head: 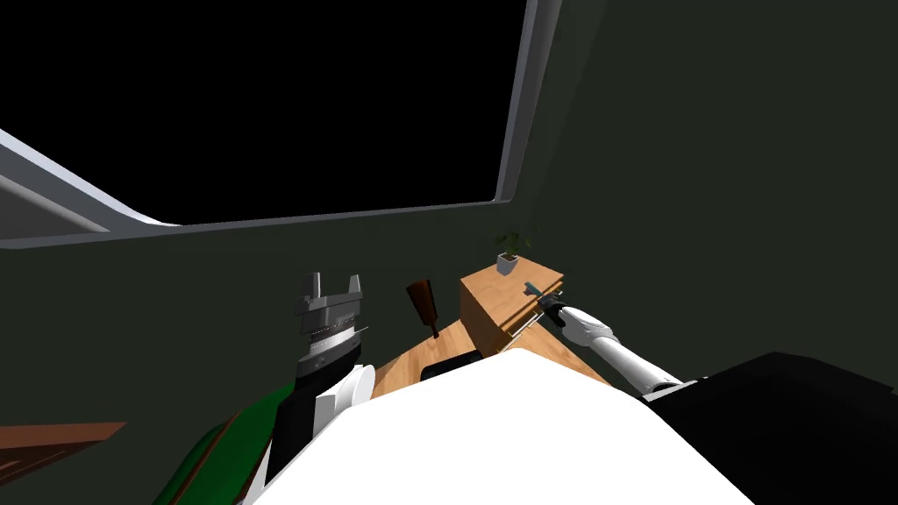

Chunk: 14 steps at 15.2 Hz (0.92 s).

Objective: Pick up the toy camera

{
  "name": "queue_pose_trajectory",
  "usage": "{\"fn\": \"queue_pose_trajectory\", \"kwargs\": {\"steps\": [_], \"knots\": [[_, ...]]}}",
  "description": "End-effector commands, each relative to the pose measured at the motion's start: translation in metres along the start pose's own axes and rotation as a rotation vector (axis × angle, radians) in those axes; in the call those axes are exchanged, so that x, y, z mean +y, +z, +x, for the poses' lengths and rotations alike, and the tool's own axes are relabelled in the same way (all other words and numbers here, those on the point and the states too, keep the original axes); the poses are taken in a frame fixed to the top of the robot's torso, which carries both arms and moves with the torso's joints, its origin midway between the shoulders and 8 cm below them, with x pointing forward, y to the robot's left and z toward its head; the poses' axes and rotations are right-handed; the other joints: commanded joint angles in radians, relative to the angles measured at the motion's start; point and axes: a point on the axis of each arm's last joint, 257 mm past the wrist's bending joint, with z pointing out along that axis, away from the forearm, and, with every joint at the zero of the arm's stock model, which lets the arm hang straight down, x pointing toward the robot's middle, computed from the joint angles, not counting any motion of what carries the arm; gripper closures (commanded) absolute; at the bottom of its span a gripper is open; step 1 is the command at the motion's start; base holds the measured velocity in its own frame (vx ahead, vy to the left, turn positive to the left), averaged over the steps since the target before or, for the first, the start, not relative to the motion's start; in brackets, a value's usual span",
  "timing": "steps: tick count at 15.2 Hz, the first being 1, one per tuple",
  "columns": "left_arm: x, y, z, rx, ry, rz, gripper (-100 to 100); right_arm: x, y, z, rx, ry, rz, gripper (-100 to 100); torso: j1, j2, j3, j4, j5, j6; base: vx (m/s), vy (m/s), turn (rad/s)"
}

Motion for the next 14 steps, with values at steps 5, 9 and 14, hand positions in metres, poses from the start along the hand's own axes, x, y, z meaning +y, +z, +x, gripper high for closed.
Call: {"fn": "queue_pose_trajectory", "kwargs": {"steps": [5, 9, 14], "knots": [[0.0, 0.0, 0.0, 0.0, 0.0, 0.0, 0, -0.003, -0.001, 0.014, 0.044, 0.006, 0.03, -100, -0.003, -0.001, -0.001, -0.001, -0.001, 0.0, -0.036, -0.004, 0.033], [0.0, 0.0, 0.0, 0.0, 0.0, 0.0, 0, -0.004, -0.004, 0.027, 0.086, 0.011, 0.058, -100, -0.005, 0.005, 0.003, 0.001, -0.002, 0.0, -0.124, -0.026, 0.07], [0.0, 0.0, 0.0, 0.0, 0.0, 0.0, 0, -0.001, -0.008, 0.043, 0.137, 0.017, 0.092, -100, -0.007, 0.005, 0.002, 0.001, -0.002, 0.0, -0.111, -0.053, 0.091]]}}
